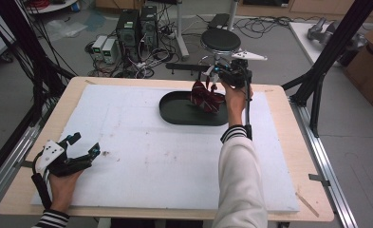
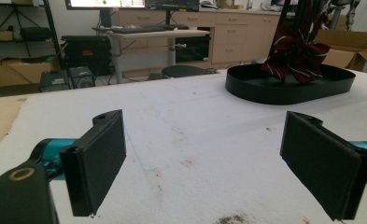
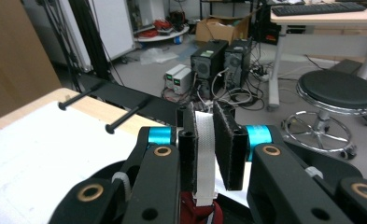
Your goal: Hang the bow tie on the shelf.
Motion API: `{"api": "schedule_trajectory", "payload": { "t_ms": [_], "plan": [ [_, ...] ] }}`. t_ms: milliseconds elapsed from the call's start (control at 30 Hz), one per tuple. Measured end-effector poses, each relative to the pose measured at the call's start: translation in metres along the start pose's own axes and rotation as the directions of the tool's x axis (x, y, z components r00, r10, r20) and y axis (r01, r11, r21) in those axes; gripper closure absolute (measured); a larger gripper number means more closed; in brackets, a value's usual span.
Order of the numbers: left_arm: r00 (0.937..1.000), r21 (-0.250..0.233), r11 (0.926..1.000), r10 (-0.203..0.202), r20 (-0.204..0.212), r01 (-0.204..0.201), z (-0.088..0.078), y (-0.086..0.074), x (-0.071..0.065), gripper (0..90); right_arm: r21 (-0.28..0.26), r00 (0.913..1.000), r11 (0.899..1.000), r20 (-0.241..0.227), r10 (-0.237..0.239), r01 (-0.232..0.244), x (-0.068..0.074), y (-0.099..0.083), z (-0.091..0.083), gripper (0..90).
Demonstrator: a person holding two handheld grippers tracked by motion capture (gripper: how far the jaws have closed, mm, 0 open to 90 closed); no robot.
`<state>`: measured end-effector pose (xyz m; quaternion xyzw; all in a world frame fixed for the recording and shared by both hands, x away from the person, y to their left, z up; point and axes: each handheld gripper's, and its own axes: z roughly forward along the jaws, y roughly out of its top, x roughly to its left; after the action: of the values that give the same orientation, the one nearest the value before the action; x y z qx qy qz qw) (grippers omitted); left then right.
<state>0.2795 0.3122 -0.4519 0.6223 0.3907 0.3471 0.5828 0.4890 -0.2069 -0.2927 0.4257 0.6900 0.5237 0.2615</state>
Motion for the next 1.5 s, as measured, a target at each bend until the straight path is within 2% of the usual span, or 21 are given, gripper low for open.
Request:
{"api": "schedule_trajectory", "payload": {
  "t_ms": [300, 367, 467, 533, 667, 733, 867, 900, 933, 1000, 1233, 1367, 1433, 1500],
  "plan": [
    [0.9998, -0.013, 0.9999, 0.002, -0.020, -0.003, -0.001, 0.000, -0.001, 14.7, 0.017, 0.9994, 1.000, 0.029, -0.020, 0.019, -0.002, -0.002, 0.004, 79.3],
    [0.9998, -0.009, 0.9999, -0.007, -0.019, 0.007, -0.001, 0.000, 0.000, 14.7, 0.024, 0.9984, 0.999, 0.040, -0.040, 0.039, -0.002, -0.003, 0.004, 78.9],
    [0.9998, -0.003, 1.0000, -0.001, -0.019, 0.001, -0.001, 0.000, 0.000, 14.7, 0.026, 0.9958, 0.998, 0.064, -0.065, 0.063, -0.002, -0.002, 0.004, 69.5],
    [0.9998, -0.003, 1.0000, 0.001, -0.019, -0.001, 0.000, 0.000, 0.000, 14.7, 0.024, 0.9965, 0.998, 0.058, -0.060, 0.059, -0.003, -0.002, 0.002, 68.1],
    [0.9999, 0.002, 1.0000, -0.004, -0.016, 0.004, 0.000, 0.000, 0.000, 14.7, 0.018, 0.9943, 0.997, 0.071, -0.080, 0.079, -0.003, -0.002, 0.001, 51.7],
    [0.9999, 0.002, 1.0000, -0.002, -0.016, 0.002, 0.000, 0.000, 0.000, 14.7, 0.001, 0.9939, 0.997, 0.079, -0.076, 0.076, -0.002, -0.001, 0.001, 36.8],
    [0.9999, -0.001, 1.0000, 0.001, -0.014, -0.001, 0.000, 0.000, 0.000, 14.7, 0.002, 0.9931, 0.996, 0.078, -0.087, 0.087, 0.001, -0.001, 0.001, 8.8],
    [0.9999, 0.000, 1.0000, 0.001, -0.014, -0.001, 0.000, 0.000, 0.000, 14.7, -0.005, 0.9940, 0.996, 0.068, -0.086, 0.087, 0.002, -0.001, 0.000, 7.2],
    [0.9999, 0.000, 1.0000, 0.000, -0.013, 0.000, 0.000, 0.000, 0.000, 14.7, -0.018, 0.9948, 0.996, 0.053, -0.086, 0.088, 0.003, -0.001, -0.002, 0.9],
    [0.9999, -0.002, 1.0000, -0.002, -0.012, 0.002, -0.001, 0.000, 0.000, 14.7, -0.041, 0.9955, 0.995, 0.043, -0.084, 0.086, 0.005, -0.001, -0.006, 0.3],
    [0.9999, -0.004, 1.0000, -0.008, -0.013, 0.008, 0.000, 0.000, 0.000, 14.7, -0.056, 0.9934, 0.992, 0.002, -0.115, 0.115, 0.011, 0.004, -0.024, 0.3],
    [0.9999, -0.006, 0.9999, -0.008, -0.013, 0.008, 0.000, 0.000, 0.000, 14.7, -0.077, 0.9921, 0.990, -0.025, -0.123, 0.120, 0.018, 0.006, -0.040, 0.3],
    [0.9999, -0.007, 0.9999, -0.009, -0.012, 0.009, 0.000, 0.000, 0.000, 14.7, -0.106, 0.9889, 0.985, -0.041, -0.143, 0.138, 0.022, 0.002, -0.050, 0.3],
    [0.9999, -0.008, 0.9999, -0.008, -0.013, 0.008, -0.001, 0.000, 0.000, 14.7, -0.092, 0.9873, 0.986, -0.058, -0.148, 0.143, 0.025, -0.003, -0.061, 0.3]
  ]
}}
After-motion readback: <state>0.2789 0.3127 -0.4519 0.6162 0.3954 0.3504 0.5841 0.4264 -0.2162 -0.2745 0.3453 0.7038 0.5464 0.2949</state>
